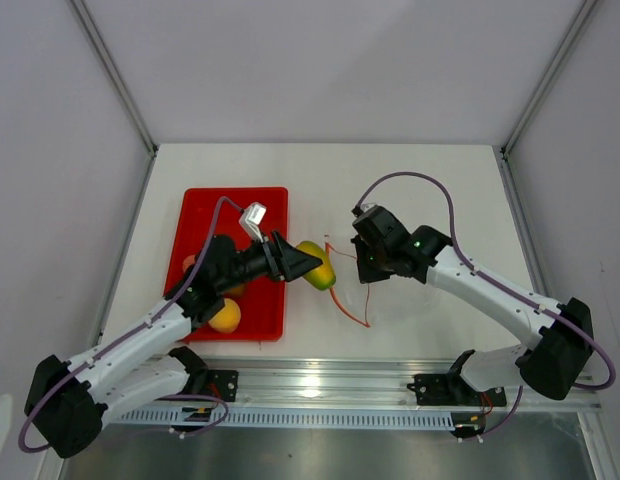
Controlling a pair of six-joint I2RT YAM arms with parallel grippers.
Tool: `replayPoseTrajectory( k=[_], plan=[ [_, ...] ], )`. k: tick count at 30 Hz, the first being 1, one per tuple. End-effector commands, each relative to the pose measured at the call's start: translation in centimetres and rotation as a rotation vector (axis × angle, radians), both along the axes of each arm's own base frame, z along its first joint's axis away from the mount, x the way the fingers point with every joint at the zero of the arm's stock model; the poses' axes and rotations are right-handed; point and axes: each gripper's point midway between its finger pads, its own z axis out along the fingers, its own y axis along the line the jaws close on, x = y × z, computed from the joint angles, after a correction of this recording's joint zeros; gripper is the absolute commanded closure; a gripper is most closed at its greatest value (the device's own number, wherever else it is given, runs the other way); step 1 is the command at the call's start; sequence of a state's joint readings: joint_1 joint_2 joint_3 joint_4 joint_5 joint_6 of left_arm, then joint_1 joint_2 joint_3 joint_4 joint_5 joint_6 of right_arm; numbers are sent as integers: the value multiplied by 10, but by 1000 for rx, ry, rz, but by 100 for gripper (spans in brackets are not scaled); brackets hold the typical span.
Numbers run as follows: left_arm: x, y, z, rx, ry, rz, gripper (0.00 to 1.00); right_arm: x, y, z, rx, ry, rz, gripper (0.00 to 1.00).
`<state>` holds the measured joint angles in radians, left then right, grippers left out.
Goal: Place the food in the zip-top bag and seal the zipper
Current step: Place the fake fruit in the zipper food storage bag.
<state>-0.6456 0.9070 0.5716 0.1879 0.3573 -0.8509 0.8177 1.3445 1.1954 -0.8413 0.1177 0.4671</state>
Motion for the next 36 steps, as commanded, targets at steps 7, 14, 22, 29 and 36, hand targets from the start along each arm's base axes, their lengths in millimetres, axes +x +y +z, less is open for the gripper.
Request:
replayPoseTrajectory(
  k=[7, 14, 22, 29, 36],
  plan=[
    [-8, -41, 8, -75, -71, -139, 44, 0, 21, 34, 185, -7, -5, 100],
    [-5, -45, -3, -59, -52, -126, 44, -4, 30, 49, 297, 16, 4, 100],
    [2, -44, -26, 31, 16, -77, 44, -1, 26, 59, 346, -10, -26, 100],
    [8, -45, -49, 164, 103, -60, 43, 1, 25, 58, 353, -28, -31, 100],
    [9, -54, -47, 217, 139, -67, 36, 1, 27, 51, 348, -19, -22, 100]
  ],
)
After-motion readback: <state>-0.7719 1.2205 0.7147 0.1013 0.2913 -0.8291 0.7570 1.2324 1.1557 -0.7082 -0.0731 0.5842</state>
